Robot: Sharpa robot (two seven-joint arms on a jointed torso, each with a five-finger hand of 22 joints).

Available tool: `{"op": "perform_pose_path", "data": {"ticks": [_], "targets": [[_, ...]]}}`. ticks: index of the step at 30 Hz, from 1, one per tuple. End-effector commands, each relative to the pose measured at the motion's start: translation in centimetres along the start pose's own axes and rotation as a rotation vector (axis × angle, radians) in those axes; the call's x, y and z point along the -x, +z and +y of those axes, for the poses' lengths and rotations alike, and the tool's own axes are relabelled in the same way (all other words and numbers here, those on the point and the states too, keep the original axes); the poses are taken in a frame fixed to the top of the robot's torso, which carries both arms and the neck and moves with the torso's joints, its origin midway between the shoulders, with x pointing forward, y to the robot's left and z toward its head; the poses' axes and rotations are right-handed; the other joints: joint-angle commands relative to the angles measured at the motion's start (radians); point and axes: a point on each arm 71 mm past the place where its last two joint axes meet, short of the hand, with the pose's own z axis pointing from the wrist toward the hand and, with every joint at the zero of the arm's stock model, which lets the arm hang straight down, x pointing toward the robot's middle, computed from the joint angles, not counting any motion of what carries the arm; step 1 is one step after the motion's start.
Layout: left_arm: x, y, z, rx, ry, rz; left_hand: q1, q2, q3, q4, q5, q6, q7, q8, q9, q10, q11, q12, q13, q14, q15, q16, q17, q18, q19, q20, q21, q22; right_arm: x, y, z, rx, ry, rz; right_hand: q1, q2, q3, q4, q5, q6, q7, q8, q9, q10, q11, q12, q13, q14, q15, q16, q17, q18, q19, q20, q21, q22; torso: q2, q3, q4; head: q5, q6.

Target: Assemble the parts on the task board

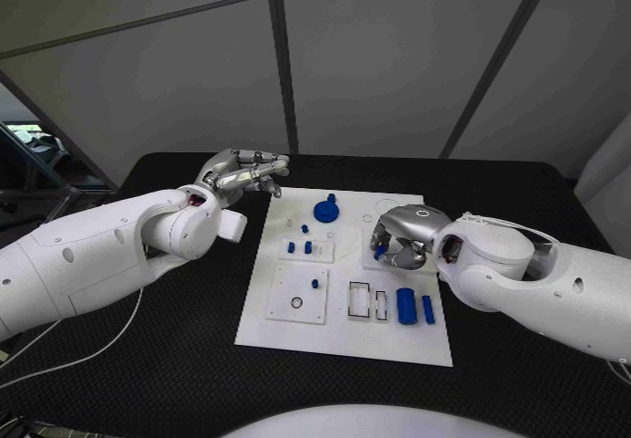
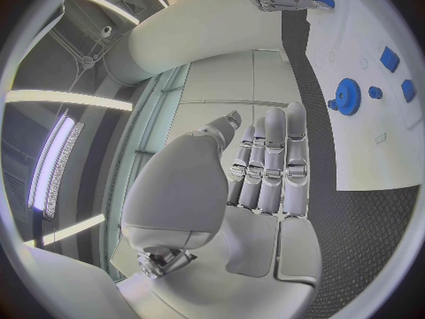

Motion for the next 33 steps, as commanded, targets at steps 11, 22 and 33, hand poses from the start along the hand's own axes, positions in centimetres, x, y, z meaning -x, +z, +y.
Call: {"op": "perform_pose_path", "data": {"ticks": [11, 22, 33], "targets": [[0.0, 0.1, -0.1, -0.007, -0.004, 0.006, 0.001, 0.01, -0.007, 0.002, 0.007, -0.005, 0.001, 0.001, -0.001, -0.009, 0.002, 0.005, 0.001, -0.003, 0.001, -0.006, -0.002, -0.013, 0.006, -0.001, -0.005, -0.002, 2.1, -1.8, 1.2, 0.081, 0.065, -0.21, 0.012, 0.019, 0.017, -0.012, -0.008, 0.026, -0.004, 0.011, 0.007, 0.03, -0.005, -0.001, 0.006, 0.038, -0.01, 0.017, 0.016, -0.012, 0.028, -0.003, 0.029, 0.037, -0.003, -0.0004, -0.0005, -0.002, 0.005], [-0.1, 0.1, 0.0, -0.007, -0.004, 0.005, 0.001, 0.011, -0.007, 0.002, 0.007, -0.005, 0.001, 0.001, -0.001, -0.009, 0.002, 0.006, 0.001, -0.003, 0.001, -0.006, -0.002, -0.013, 0.006, -0.001, -0.005, -0.002, 3.0, -2.1, 3.9, 0.162, 0.153, -0.218, 0.008, 0.015, 0.016, -0.013, -0.003, 0.027, -0.004, 0.011, 0.008, 0.032, -0.005, -0.003, 0.006, 0.038, -0.01, 0.019, 0.018, -0.012, 0.03, -0.003, 0.032, 0.041, 0.0, -0.0009, 0.0017, 0.003, 0.01], [-0.3, 0.2, 0.0, -0.008, -0.006, 0.01, 0.001, 0.011, -0.007, 0.002, 0.007, -0.005, 0.001, 0.001, -0.001, -0.009, 0.002, 0.006, 0.001, -0.003, 0.001, -0.006, -0.002, -0.013, 0.006, -0.001, -0.005, -0.002, 1.5, 0.0, 8.8, 0.284, 0.197, -0.174, 0.007, 0.014, 0.018, -0.014, 0.002, 0.026, -0.003, 0.009, 0.007, 0.031, -0.005, -0.007, 0.005, 0.039, -0.01, 0.021, 0.019, -0.012, 0.027, -0.004, 0.03, 0.037, 0.002, -0.0017, 0.0014, 0.026, 0.002]]}}
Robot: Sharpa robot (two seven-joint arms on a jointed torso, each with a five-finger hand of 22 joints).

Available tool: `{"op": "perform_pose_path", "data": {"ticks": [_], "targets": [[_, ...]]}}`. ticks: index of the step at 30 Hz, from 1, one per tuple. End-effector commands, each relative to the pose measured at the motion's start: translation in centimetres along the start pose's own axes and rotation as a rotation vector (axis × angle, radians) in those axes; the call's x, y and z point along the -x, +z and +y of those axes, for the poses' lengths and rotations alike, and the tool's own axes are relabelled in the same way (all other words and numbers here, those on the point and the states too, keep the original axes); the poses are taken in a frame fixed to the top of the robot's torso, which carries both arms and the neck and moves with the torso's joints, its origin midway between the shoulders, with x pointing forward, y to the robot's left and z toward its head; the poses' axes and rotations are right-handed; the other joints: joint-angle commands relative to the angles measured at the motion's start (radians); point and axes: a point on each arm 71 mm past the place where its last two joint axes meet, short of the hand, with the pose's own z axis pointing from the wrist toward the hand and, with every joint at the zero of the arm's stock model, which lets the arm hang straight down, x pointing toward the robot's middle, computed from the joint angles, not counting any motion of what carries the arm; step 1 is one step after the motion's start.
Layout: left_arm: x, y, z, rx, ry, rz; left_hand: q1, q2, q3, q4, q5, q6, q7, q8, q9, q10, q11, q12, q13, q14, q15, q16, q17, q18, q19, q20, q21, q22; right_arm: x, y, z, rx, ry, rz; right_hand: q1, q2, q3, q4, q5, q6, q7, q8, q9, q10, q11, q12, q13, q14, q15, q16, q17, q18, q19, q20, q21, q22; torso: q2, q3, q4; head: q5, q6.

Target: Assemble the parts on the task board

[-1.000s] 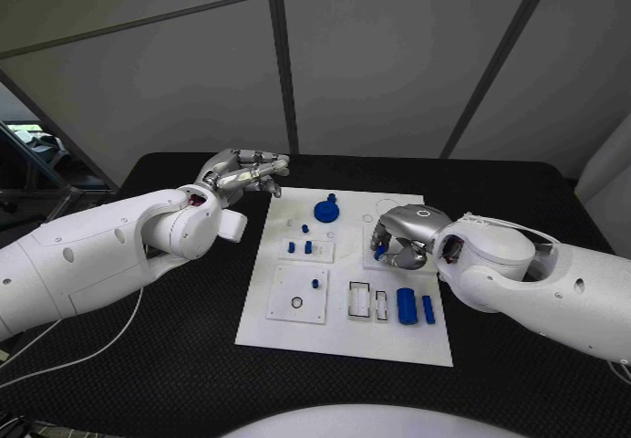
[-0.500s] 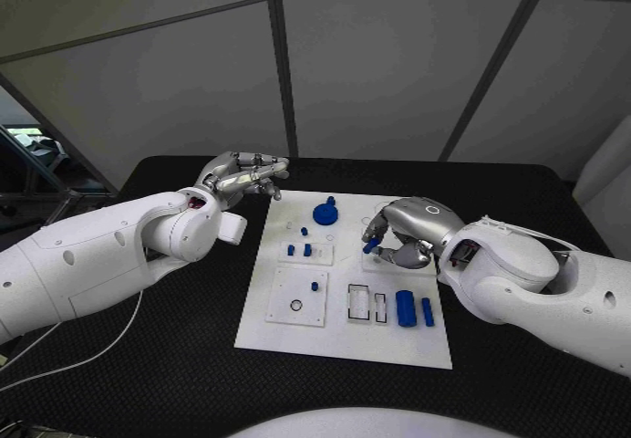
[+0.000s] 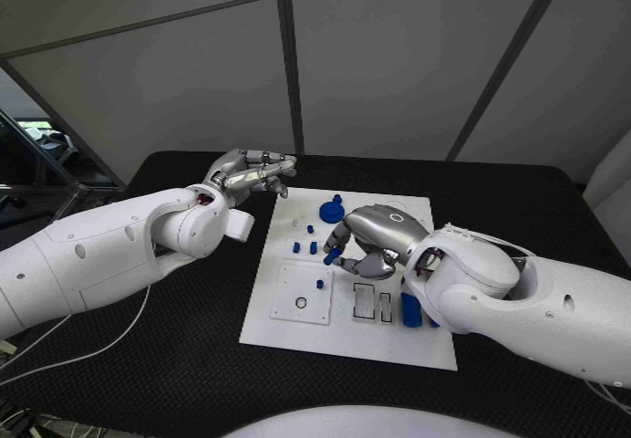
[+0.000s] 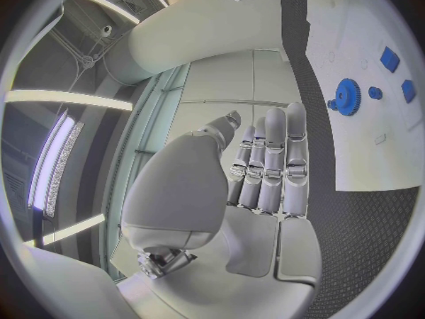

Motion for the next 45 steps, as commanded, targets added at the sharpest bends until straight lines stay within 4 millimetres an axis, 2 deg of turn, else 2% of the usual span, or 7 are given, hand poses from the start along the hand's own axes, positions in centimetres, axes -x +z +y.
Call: {"op": "perform_pose_path", "data": {"ticks": [1, 8, 14, 31, 45], "targets": [[-0.2, 0.1, -0.1, -0.009, -0.004, 0.008, 0.001, 0.011, -0.005, -0.001, 0.007, -0.006, 0.001, 0.001, -0.001, -0.006, -0.002, 0.006, 0.001, -0.003, 0.001, -0.006, -0.001, -0.013, 0.006, -0.001, -0.005, -0.001, -1.0, 0.5, 0.9, 0.044, 0.028, 0.013, -0.005, 0.003, 0.004, -0.001, 0.007, 0.006, -0.002, 0.005, 0.001, 0.008, 0.0, -0.004, 0.001, 0.042, -0.006, 0.006, 0.002, -0.012, 0.004, 0.002, 0.002, 0.0, 0.001, -0.0001, -0.0022, 0.007, -0.001], [-0.5, 0.2, -0.1, -0.01, -0.007, 0.014, 0.001, 0.011, -0.005, -0.001, 0.007, -0.006, 0.001, 0.001, -0.001, -0.006, -0.002, 0.006, 0.001, -0.003, 0.001, -0.006, -0.001, -0.013, 0.006, -0.001, -0.005, -0.001, -3.6, 1.4, 2.4, 0.089, 0.044, 0.077, -0.004, 0.003, 0.005, -0.003, 0.009, 0.005, -0.002, 0.004, 0.0, 0.007, 0.001, -0.006, 0.0, 0.042, -0.006, 0.005, 0.0, -0.011, 0.003, 0.002, 0.002, -0.001, 0.001, 0.0012, -0.0027, 0.018, -0.006], [-0.6, 0.2, -0.1, -0.01, -0.008, 0.018, 0.001, 0.011, -0.005, -0.001, 0.007, -0.006, 0.001, 0.001, -0.001, -0.006, -0.002, 0.006, 0.001, -0.003, 0.001, -0.006, -0.001, -0.013, 0.006, -0.001, -0.005, -0.001, -4.8, 1.9, 3.0, 0.105, 0.049, 0.109, -0.004, 0.003, 0.006, -0.004, 0.01, 0.004, -0.001, 0.003, 0.0, 0.007, 0.001, -0.007, 0.0, 0.042, -0.006, 0.005, 0.0, -0.011, 0.002, 0.002, 0.001, -0.003, 0.0, 0.0026, -0.0027, 0.029, -0.01], [-0.7, 0.3, -0.1, -0.008, -0.009, 0.021, 0.001, 0.011, -0.005, -0.001, 0.007, -0.006, 0.001, 0.001, -0.001, -0.006, -0.002, 0.006, 0.001, -0.003, 0.001, -0.006, -0.001, -0.013, 0.006, -0.001, -0.005, -0.001, -5.9, 2.4, 3.2, 0.11, 0.033, 0.184, -0.005, 0.002, 0.006, -0.005, 0.011, 0.003, 0.0, 0.001, 0.0, 0.006, 0.002, -0.01, 0.0, 0.042, -0.006, 0.005, 0.0, -0.011, 0.001, 0.002, 0.001, -0.003, 0.0, 0.0024, -0.0032, 0.04, -0.018], [-0.7, 0.3, -0.1, -0.007, -0.009, 0.021, 0.001, 0.011, -0.005, -0.001, 0.007, -0.006, 0.001, 0.001, -0.001, -0.006, -0.002, 0.006, 0.001, -0.003, 0.001, -0.006, -0.001, -0.013, 0.006, -0.001, -0.005, -0.001, -6.2, 2.4, 3.0, 0.101, 0.019, 0.219, -0.006, 0.002, 0.006, -0.005, 0.011, 0.003, 0.0, 0.001, 0.0, 0.006, 0.003, -0.01, 0.0, 0.042, -0.005, 0.006, 0.001, -0.011, 0.001, 0.002, 0.001, -0.002, 0.0, 0.002, -0.0033, 0.042, -0.019]]}}
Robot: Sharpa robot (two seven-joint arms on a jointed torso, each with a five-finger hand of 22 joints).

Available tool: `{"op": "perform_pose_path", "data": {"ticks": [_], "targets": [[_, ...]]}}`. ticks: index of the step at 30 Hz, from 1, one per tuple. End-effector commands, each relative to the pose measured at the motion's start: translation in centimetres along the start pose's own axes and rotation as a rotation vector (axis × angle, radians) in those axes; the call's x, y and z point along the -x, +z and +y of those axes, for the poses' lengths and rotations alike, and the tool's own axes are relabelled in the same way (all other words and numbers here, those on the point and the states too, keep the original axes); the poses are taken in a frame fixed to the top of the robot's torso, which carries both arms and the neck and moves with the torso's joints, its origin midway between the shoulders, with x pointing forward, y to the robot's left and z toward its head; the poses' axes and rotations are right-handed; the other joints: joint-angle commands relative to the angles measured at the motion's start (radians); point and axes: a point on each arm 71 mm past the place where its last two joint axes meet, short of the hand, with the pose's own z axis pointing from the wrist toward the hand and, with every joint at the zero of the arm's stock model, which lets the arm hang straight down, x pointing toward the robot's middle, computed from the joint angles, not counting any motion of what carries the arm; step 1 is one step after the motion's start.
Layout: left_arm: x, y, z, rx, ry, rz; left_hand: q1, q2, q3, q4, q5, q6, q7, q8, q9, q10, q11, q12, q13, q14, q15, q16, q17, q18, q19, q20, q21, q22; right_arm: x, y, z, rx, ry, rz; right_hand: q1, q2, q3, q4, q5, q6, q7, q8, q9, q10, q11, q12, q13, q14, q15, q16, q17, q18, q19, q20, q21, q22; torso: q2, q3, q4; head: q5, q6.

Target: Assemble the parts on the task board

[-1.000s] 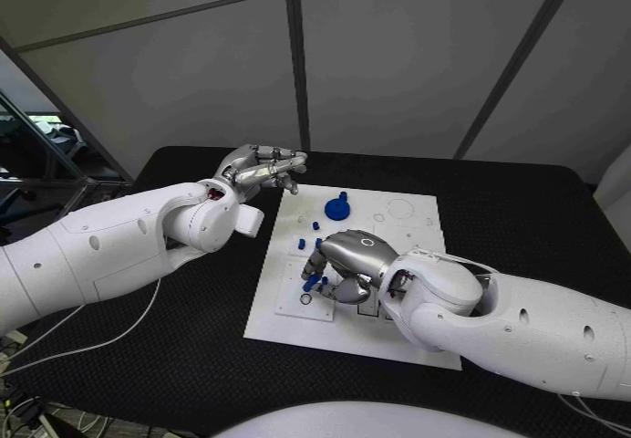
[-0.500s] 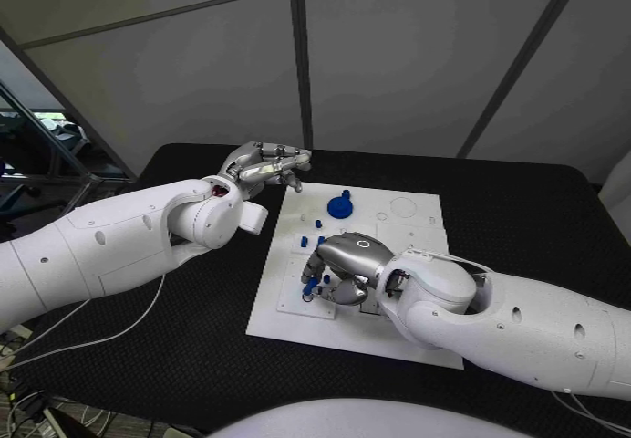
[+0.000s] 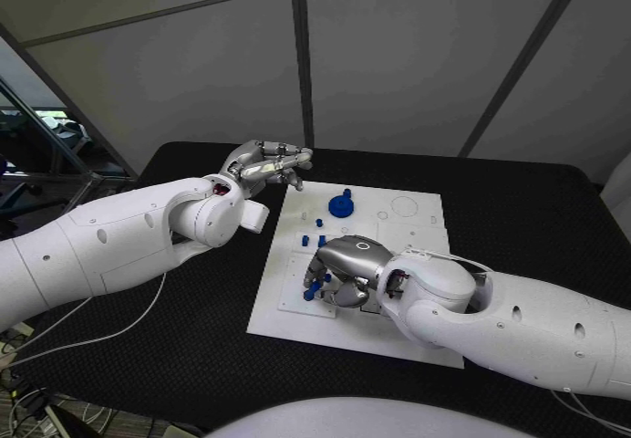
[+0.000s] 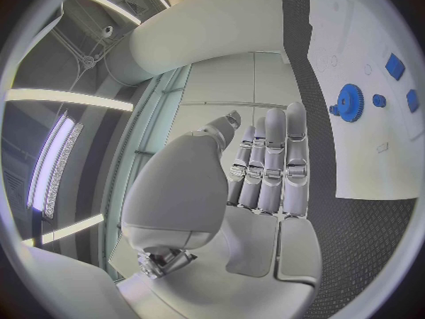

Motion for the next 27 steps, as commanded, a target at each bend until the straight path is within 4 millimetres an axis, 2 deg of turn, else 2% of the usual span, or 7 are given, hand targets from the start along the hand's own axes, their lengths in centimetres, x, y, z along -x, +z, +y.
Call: {"op": "perform_pose_path", "data": {"ticks": [1, 12, 16, 18, 20, 23, 27], "targets": [[-0.09, 0.02, -0.11, -0.006, -0.005, 0.01, 0.001, 0.011, -0.005, -0.001, 0.007, -0.006, 0.001, 0.001, -0.001, -0.006, -0.002, 0.006, 0.001, -0.003, 0.001, -0.006, -0.001, -0.013, 0.006, -0.001, -0.005, -0.002, -0.19, 0.08, 0.04, 0.004, -0.009, 0.028, -0.003, 0.006, 0.004, -0.003, 0.007, 0.008, 0.001, 0.002, 0.001, 0.006, 0.002, -0.003, 0.001, 0.042, -0.005, 0.006, 0.0, -0.011, 0.001, 0.002, 0.001, 0.0, 0.0, 0.0, 0.0003, 0.0, 0.0], [-0.09, -0.01, -0.12, -0.006, -0.005, 0.011, 0.001, 0.011, -0.005, -0.001, 0.007, -0.006, 0.001, 0.001, -0.001, -0.006, -0.002, 0.006, 0.001, -0.003, 0.001, -0.006, -0.001, -0.013, 0.006, -0.001, -0.005, -0.002, -0.65, 0.44, 0.12, -0.006, -0.036, 0.041, -0.009, 0.004, 0.001, -0.002, 0.004, 0.007, 0.002, 0.0, 0.001, 0.005, 0.004, -0.007, 0.001, 0.042, -0.004, 0.005, -0.002, -0.01, -0.001, 0.003, 0.0, -0.002, 0.0, -0.0006, 0.0002, 0.0, -0.001], [-0.1, -0.02, -0.13, -0.006, -0.005, 0.011, 0.001, 0.011, -0.005, -0.001, 0.007, -0.006, 0.001, 0.001, -0.001, -0.006, -0.002, 0.006, 0.001, -0.003, 0.001, -0.006, -0.001, -0.013, 0.006, -0.001, -0.005, -0.002, -0.83, 0.56, 0.31, -0.002, -0.038, 0.042, -0.02, 0.0, 0.0, 0.0, 0.002, -0.01, 0.008, -0.011, -0.003, -0.013, 0.01, -0.025, -0.004, 0.041, 0.001, 0.005, -0.003, -0.01, -0.006, 0.006, -0.004, -0.007, 0.0, -0.0008, 0.0003, 0.001, 0.0], [-0.09, -0.03, -0.13, -0.005, -0.005, 0.011, 0.001, 0.011, -0.005, -0.001, 0.007, -0.006, 0.001, 0.001, -0.001, -0.006, -0.002, 0.006, 0.001, -0.003, 0.001, -0.006, -0.001, -0.013, 0.006, -0.001, -0.005, -0.002, -0.87, 0.63, 0.41, 0.003, -0.038, 0.039, -0.034, -0.008, -0.002, 0.005, 0.004, -0.025, 0.016, -0.021, -0.007, -0.044, 0.02, -0.048, -0.012, 0.04, 0.009, 0.003, -0.006, -0.009, -0.011, 0.011, -0.008, -0.012, 0.0, -0.0009, 0.001, 0.001, 0.0], [-0.08, -0.05, -0.14, -0.005, -0.004, 0.011, 0.001, 0.011, -0.005, -0.001, 0.007, -0.006, 0.001, 0.001, -0.001, -0.006, -0.002, 0.006, 0.001, -0.003, 0.001, -0.006, -0.001, -0.013, 0.006, -0.001, -0.005, -0.002, -0.87, 0.69, 0.5, 0.009, -0.037, 0.033, -0.057, -0.027, -0.012, 0.014, 0.024, -0.054, 0.03, -0.039, -0.015, -0.097, 0.037, -0.08, -0.02, 0.038, 0.023, 0.002, -0.009, -0.007, -0.023, 0.021, -0.019, -0.027, 0.0, -0.0009, 0.0011, 0.001, 0.0], [-0.06, -0.05, -0.14, -0.005, -0.004, 0.011, 0.001, 0.011, -0.005, -0.001, 0.007, -0.006, 0.001, 0.001, -0.001, -0.006, -0.002, 0.006, 0.001, -0.003, 0.001, -0.006, -0.001, -0.013, 0.006, -0.001, -0.005, -0.002, -0.83, 0.73, 0.61, 0.018, -0.035, 0.022, -0.072, -0.047, -0.029, 0.017, 0.029, -0.088, 0.032, -0.051, -0.023, -0.149, 0.048, -0.104, -0.02, 0.038, 0.033, 0.006, -0.005, 0.0, -0.042, 0.033, -0.04, -0.054, -0.001, -0.0008, 0.0006, 0.001, 0.0], [-0.06, -0.05, -0.13, -0.004, -0.004, 0.011, 0.001, 0.011, -0.005, -0.001, 0.007, -0.006, 0.001, 0.001, -0.001, -0.006, -0.002, 0.006, 0.001, -0.003, 0.001, -0.006, -0.001, -0.013, 0.006, -0.001, -0.005, -0.002, -0.7, 0.75, 0.73, 0.029, -0.031, -0.001, -0.074, -0.054, -0.06, 0.014, 0.025, -0.147, 0.02, -0.05, -0.03, -0.198, 0.052, -0.108, -0.017, 0.031, 0.037, -0.001, -0.018, 0.007, -0.061, 0.041, -0.063, -0.081, 0.0, -0.0008, 0.0005, 0.002, 0.001]]}}
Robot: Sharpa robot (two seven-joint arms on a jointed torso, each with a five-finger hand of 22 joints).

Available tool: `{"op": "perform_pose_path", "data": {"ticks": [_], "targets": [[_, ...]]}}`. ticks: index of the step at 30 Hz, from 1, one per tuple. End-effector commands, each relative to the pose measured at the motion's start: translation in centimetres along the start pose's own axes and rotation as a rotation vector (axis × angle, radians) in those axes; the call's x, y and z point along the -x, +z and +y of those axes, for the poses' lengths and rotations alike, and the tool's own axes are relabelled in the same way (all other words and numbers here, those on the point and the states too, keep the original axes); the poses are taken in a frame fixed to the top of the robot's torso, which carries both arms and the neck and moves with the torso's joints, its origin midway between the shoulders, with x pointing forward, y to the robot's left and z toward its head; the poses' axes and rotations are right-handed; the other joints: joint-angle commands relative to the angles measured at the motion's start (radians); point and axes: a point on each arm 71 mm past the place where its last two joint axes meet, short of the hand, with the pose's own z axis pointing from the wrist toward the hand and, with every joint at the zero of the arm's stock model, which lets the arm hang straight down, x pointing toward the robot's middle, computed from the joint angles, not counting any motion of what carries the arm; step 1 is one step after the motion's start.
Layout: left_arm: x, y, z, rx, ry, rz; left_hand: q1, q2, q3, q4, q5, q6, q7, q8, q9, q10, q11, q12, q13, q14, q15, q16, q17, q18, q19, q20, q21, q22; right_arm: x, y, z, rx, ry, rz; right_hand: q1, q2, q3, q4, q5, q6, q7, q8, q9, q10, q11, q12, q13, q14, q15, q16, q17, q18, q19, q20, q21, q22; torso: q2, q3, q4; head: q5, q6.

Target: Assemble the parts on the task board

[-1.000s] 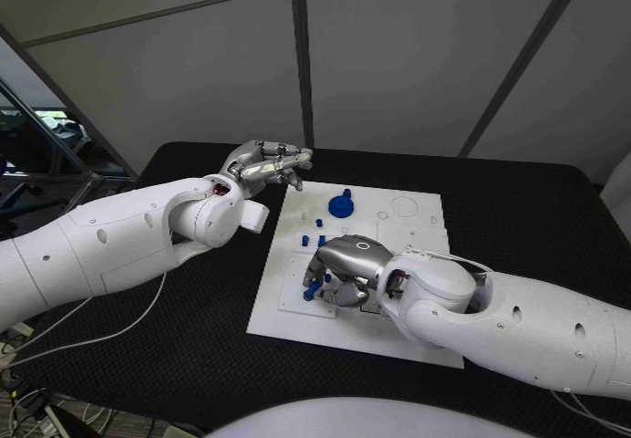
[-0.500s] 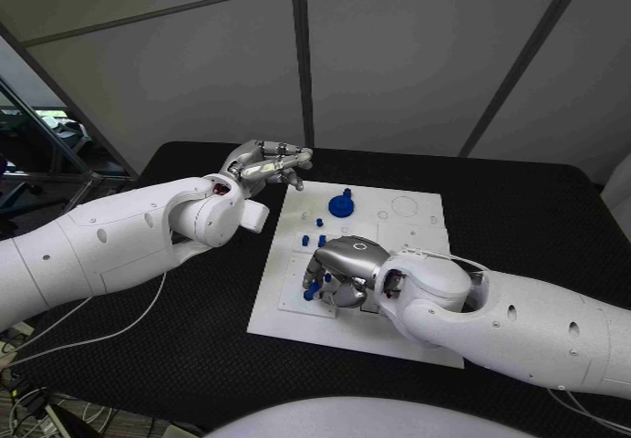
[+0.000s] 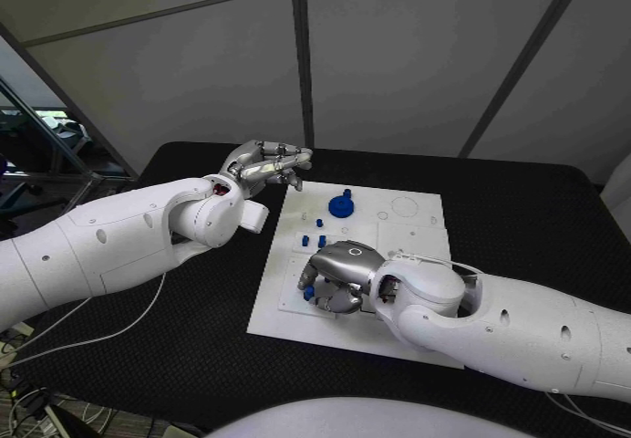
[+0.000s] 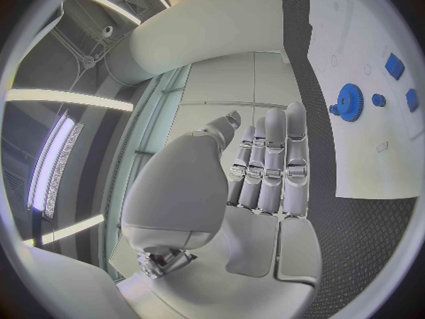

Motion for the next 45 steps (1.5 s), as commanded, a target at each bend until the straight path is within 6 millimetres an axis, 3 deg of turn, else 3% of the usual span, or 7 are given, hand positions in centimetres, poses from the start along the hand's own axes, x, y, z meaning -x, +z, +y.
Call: {"op": "perform_pose_path", "data": {"ticks": [1, 18, 23, 28, 32, 39, 45], "targets": [[-0.1, 0.0, -0.1, -0.004, -0.005, 0.011, 0.001, 0.011, -0.005, -0.001, 0.007, -0.006, 0.001, 0.001, -0.001, -0.006, -0.002, 0.006, 0.001, -0.003, 0.001, -0.006, -0.001, -0.013, 0.006, -0.001, -0.005, -0.002, 0.3, 0.0, 0.2, 0.018, -0.005, -0.032, 0.004, -0.011, -0.019, -0.002, 0.0, -0.03, -0.006, -0.001, -0.002, -0.025, 0.003, -0.002, 0.002, 0.027, 0.009, -0.002, -0.008, 0.007, -0.012, 0.002, -0.01, -0.013, 0.0, 0.0002, -0.0002, 0.001, 0.001], [0.0, 0.0, -0.1, -0.001, -0.004, 0.011, 0.003, 0.013, -0.007, -0.002, 0.006, -0.007, 0.001, 0.003, -0.001, -0.008, -0.002, 0.01, 0.002, -0.004, 0.002, -0.007, -0.002, -0.013, 0.008, 0.0, -0.008, -0.004, 2.2, -2.1, 0.0, 0.09, 0.103, -0.292, 0.029, 0.005, -0.187, 0.02, 0.031, -0.121, -0.018, 0.003, 0.002, -0.129, 0.014, 0.081, 0.01, -0.017, 0.018, -0.097, -0.154, 0.035, -0.095, 0.012, -0.129, -0.154, -0.001, 0.0016, -0.0011, -0.007, 0.008], [0.1, 0.0, -0.1, 0.001, -0.004, 0.009, 0.003, 0.013, -0.007, -0.002, 0.006, -0.007, 0.001, 0.003, -0.001, -0.008, -0.002, 0.01, 0.002, -0.004, 0.002, -0.007, -0.002, -0.013, 0.008, 0.0, -0.008, -0.004, 3.2, -4.8, -2.2, 0.003, 0.23, -0.323, 0.028, 0.041, -0.181, 0.04, 0.049, -0.024, 0.005, 0.045, 0.021, 0.066, -0.018, 0.201, 0.042, -0.006, -0.005, -0.084, -0.136, 0.033, -0.081, -0.003, -0.12, -0.14, -0.004, -0.0003, -0.0035, -0.023, 0.016], [0.3, -0.2, -0.1, 0.002, -0.001, 0.005, 0.003, 0.013, -0.008, -0.002, 0.006, -0.007, 0.001, 0.003, -0.001, -0.009, -0.002, 0.01, 0.002, -0.004, 0.002, -0.007, -0.002, -0.013, 0.008, 0.0, -0.009, -0.004, 3.8, -9.0, -6.3, -0.22, 0.43, -0.269, -0.016, 0.033, -0.197, 0.078, 0.071, 0.058, -0.041, 0.076, 0.031, 0.297, -0.079, 0.356, 0.133, 0.047, -0.055, 0.033, 0.036, -0.008, 0.056, -0.046, 0.032, 0.056, -0.012, -0.0012, -0.0147, -0.059, 0.026], [0.4, -0.3, -0.1, 0.003, 0.0, 0.002, 0.001, 0.014, -0.009, 0.0, 0.006, -0.008, 0.002, 0.003, -0.001, -0.01, -0.001, 0.011, 0.002, -0.004, 0.002, -0.007, -0.003, -0.013, 0.008, 0.0, -0.01, -0.005, 3.6, -12.2, -8.5, -0.356, 0.578, -0.225, -0.059, 0.029, -0.28, 0.119, 0.242, 0.06, -0.065, 0.101, 0.041, 0.398, -0.108, 1.014, 0.901, 0.067, -0.07, 0.121, 0.164, -0.03, 0.112, -0.072, 0.104, 0.148, -0.017, -0.0025, -0.0229, -0.097, 0.033], [0.1, -0.6, 0.1, 0.006, -0.001, 0.009, 0.001, 0.014, -0.009, 0.0, 0.006, -0.008, 0.002, 0.003, -0.001, -0.01, -0.001, 0.011, 0.002, -0.004, 0.002, -0.007, -0.003, -0.013, 0.008, 0.0, -0.01, -0.005, 3.7, -15.7, -9.8, -0.478, 0.474, -0.214, -0.097, 0.039, -0.373, 0.167, 0.213, 0.056, -0.06, 0.15, 0.075, 0.441, -0.092, 1.242, 1.215, 0.078, -0.067, 0.169, 0.25, -0.039, 0.14, -0.066, 0.144, 0.206, -0.024, 0.0033, -0.0438, -0.134, 0.035], [-0.1, -0.9, 0.3, 0.012, -0.002, 0.015, 0.001, 0.014, -0.009, 0.0, 0.006, -0.008, 0.002, 0.003, -0.001, -0.01, -0.001, 0.011, 0.002, -0.004, 0.002, -0.007, -0.003, -0.013, 0.008, 0.0, -0.01, -0.005, 3.4, -17.3, -10.4, -0.557, 0.35, -0.194, -0.116, 0.033, -0.439, 0.209, 0.218, 0.043, -0.063, 0.18, 0.099, 0.456, -0.094, 1.286, 1.285, 0.084, -0.068, 0.192, 0.293, -0.045, 0.155, -0.066, 0.164, 0.235, -0.027, 0.0045, -0.0474, -0.144, 0.031]]}}
